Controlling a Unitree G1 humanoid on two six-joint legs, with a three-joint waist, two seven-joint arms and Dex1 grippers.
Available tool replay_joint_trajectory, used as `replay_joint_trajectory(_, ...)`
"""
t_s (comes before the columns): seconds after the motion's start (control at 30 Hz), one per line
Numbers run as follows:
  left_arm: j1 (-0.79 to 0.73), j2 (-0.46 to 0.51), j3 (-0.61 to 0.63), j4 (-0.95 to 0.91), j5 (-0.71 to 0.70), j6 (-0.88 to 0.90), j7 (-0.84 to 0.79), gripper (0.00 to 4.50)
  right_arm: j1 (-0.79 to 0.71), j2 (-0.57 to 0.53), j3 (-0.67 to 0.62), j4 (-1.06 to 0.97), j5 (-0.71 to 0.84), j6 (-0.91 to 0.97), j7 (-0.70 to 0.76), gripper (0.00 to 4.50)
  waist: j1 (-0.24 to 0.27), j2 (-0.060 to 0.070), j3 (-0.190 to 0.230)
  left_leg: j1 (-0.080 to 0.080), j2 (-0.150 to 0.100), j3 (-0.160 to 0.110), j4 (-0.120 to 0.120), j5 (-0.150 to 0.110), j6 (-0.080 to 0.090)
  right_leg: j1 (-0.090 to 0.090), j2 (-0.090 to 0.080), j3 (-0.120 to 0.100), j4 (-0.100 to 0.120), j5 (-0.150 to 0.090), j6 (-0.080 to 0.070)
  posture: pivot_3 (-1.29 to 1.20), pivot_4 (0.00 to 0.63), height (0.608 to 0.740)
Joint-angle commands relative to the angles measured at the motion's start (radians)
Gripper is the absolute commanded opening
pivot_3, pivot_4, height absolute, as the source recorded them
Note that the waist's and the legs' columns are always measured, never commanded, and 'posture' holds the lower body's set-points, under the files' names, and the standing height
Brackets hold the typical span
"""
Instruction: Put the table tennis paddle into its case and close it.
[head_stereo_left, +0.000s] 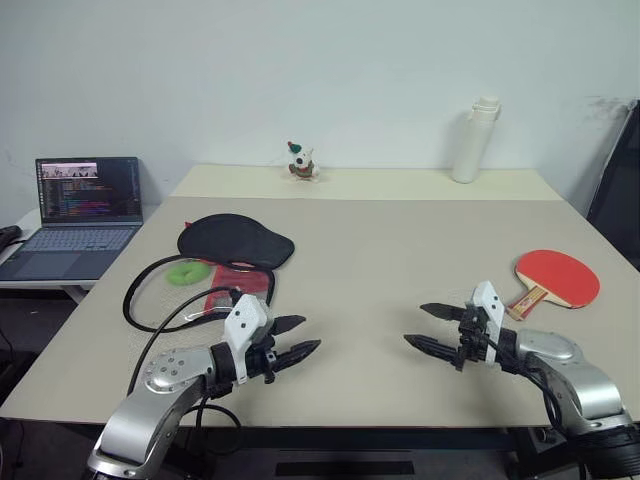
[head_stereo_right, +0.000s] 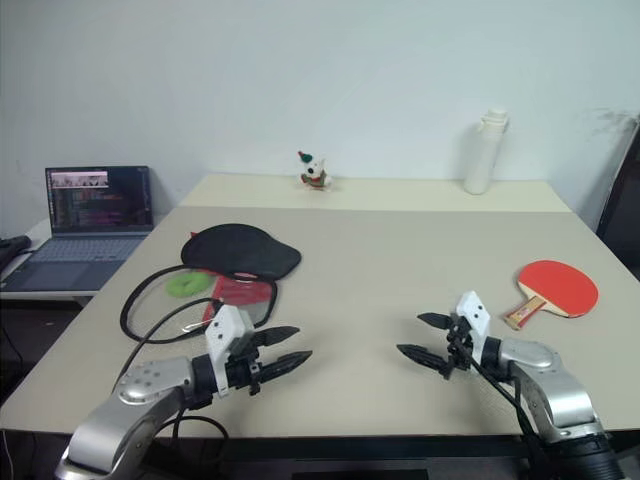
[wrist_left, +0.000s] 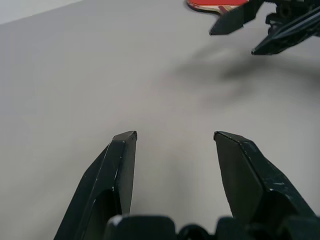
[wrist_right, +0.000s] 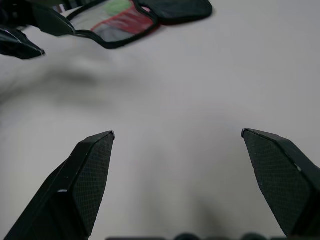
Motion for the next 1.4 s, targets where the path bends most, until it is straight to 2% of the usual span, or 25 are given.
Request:
replay_joint_trajectory(0.03, 0.005, -0.029, -0.010, 0.027, 0.016, -0.054, 0.005, 2.68, 0.009, -0.040, -0.021, -0.050, 0.007, 0.015, 0.006, 4.48, 0.001, 0.000, 0.000, 0.000, 0.000, 0.000, 0.000, 0.000, 0.000, 0.000, 0.000, 0.000, 0.000, 0.000, 0.000, 0.00, 0.150, 0.740)
replay_joint_trajectory(0.23, 0.021, -0.087, 0.023, 0.054, 0.002, -0.067, 0.050, 2.68, 0.054, -0.073, -0.057, -0.132, 0.033, 0.062, -0.024, 4.48, 0.002, 0.000, 0.000, 0.000, 0.000, 0.000, 0.000, 0.000, 0.000, 0.000, 0.000, 0.000, 0.000, 0.000, 0.000, 0.00, 0.150, 0.740)
replay_joint_trajectory(0.43, 0.035, -0.097, 0.067, 0.080, 0.004, -0.095, 0.071, 2.68, 0.103, -0.100, -0.088, -0.197, 0.055, 0.099, -0.046, 4.48, 0.002, 0.000, 0.000, 0.000, 0.000, 0.000, 0.000, 0.000, 0.000, 0.000, 0.000, 0.000, 0.000, 0.000, 0.000, 0.00, 0.150, 0.740)
replay_joint_trajectory(0.63, 0.081, -0.089, 0.141, 0.068, -0.005, -0.089, 0.106, 2.68, 0.045, -0.078, -0.072, -0.168, 0.051, 0.094, -0.054, 4.48, 0.000, 0.000, 0.000, 0.000, 0.000, 0.000, 0.000, 0.000, 0.000, 0.000, 0.000, 0.000, 0.000, 0.000, 0.000, 0.00, 0.150, 0.740)
replay_joint_trajectory(0.73, 0.110, -0.072, 0.189, 0.085, -0.020, -0.071, 0.111, 3.24, 0.020, -0.052, -0.053, -0.174, 0.047, 0.093, -0.072, 4.50, 0.000, 0.000, 0.000, 0.000, 0.000, 0.000, 0.000, 0.000, 0.000, 0.000, 0.000, 0.000, 0.000, 0.000, 0.000, 0.00, 0.150, 0.740)
replay_joint_trajectory(0.83, 0.107, -0.063, 0.195, 0.113, 0.016, -0.078, 0.141, 4.28, 0.013, -0.060, -0.063, -0.166, 0.046, 0.084, -0.054, 4.50, 0.000, 0.000, 0.000, 0.000, 0.000, 0.000, 0.000, 0.000, 0.000, 0.000, 0.000, 0.000, 0.000, 0.000, 0.000, 0.00, 0.150, 0.740)
replay_joint_trajectory(0.87, 0.082, -0.060, 0.196, 0.142, 0.042, -0.096, 0.161, 4.45, 0.020, -0.063, -0.073, -0.163, 0.048, 0.080, -0.051, 4.50, 0.002, 0.000, 0.000, 0.000, 0.000, 0.000, 0.000, 0.000, 0.000, 0.000, 0.000, 0.000, 0.000, 0.000, 0.000, 0.00, 0.150, 0.740)
replay_joint_trajectory(1.03, -0.066, -0.045, 0.192, 0.307, 0.124, -0.156, 0.216, 4.45, 0.042, -0.053, -0.076, -0.165, 0.041, 0.061, -0.058, 4.50, 0.014, 0.000, 0.000, 0.000, 0.000, -0.001, 0.001, 0.000, 0.000, 0.001, 0.000, -0.001, 0.000, 0.000, 0.000, 0.00, 0.150, 0.740)
replay_joint_trajectory(1.2, -0.202, -0.045, 0.141, 0.467, 0.187, -0.207, 0.203, 4.45, 0.030, -0.039, -0.071, -0.167, 0.040, 0.057, -0.073, 4.50, 0.012, 0.000, 0.000, 0.000, -0.001, 0.000, 0.000, 0.000, 0.000, 0.000, 0.000, -0.001, 0.000, 0.000, 0.000, 0.00, 0.150, 0.740)
replay_joint_trajectory(1.4, -0.263, -0.043, 0.087, 0.580, 0.222, -0.233, 0.155, 4.45, 0.035, -0.036, -0.076, -0.175, 0.042, 0.053, -0.086, 4.50, 0.007, 0.000, 0.000, 0.000, 0.000, 0.000, 0.000, 0.000, 0.000, 0.000, 0.000, -0.001, 0.000, 0.003, -0.004, 0.00, 0.150, 0.740)
